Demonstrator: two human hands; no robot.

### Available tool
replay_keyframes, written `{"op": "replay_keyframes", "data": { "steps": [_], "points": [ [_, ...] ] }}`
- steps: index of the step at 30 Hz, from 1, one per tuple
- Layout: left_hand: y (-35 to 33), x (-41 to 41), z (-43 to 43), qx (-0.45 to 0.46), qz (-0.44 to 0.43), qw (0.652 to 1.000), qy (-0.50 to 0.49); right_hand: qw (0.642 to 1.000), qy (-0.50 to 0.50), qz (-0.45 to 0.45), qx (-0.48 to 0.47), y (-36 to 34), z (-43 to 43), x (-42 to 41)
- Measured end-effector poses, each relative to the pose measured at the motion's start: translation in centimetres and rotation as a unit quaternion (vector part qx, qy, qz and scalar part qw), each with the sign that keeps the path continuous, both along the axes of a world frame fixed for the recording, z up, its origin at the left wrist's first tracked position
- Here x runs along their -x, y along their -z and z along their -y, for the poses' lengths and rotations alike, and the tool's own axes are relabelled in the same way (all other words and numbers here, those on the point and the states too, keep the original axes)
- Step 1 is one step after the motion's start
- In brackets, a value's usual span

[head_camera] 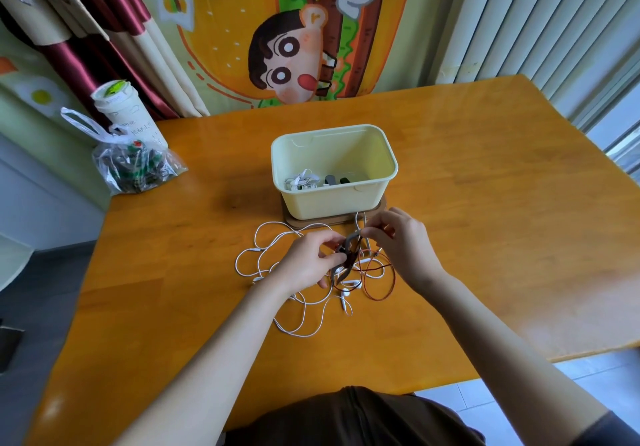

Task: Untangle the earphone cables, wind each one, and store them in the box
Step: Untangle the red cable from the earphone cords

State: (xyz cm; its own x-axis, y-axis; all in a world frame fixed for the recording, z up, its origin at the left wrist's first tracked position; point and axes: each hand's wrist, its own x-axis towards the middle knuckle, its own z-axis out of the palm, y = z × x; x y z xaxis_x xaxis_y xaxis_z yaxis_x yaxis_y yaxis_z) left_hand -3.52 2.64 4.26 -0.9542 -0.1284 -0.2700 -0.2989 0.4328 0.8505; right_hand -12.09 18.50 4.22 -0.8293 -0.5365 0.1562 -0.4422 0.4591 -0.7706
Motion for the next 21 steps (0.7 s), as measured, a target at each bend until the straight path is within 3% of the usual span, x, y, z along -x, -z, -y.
{"op": "replay_keyframes", "data": {
  "steps": [14,21],
  "points": [
    [-1.0,-0.7,-0.6,-0.282,0.047,0.958,-0.015,0.988,0.043,0.135,0.068,0.4,0.5,0.4],
    [-1.0,-0.5,-0.9,-0.416,-0.004,0.896,-0.158,0.983,0.036,0.171,0.06,1.8,0.8,-1.5]
  ]
}}
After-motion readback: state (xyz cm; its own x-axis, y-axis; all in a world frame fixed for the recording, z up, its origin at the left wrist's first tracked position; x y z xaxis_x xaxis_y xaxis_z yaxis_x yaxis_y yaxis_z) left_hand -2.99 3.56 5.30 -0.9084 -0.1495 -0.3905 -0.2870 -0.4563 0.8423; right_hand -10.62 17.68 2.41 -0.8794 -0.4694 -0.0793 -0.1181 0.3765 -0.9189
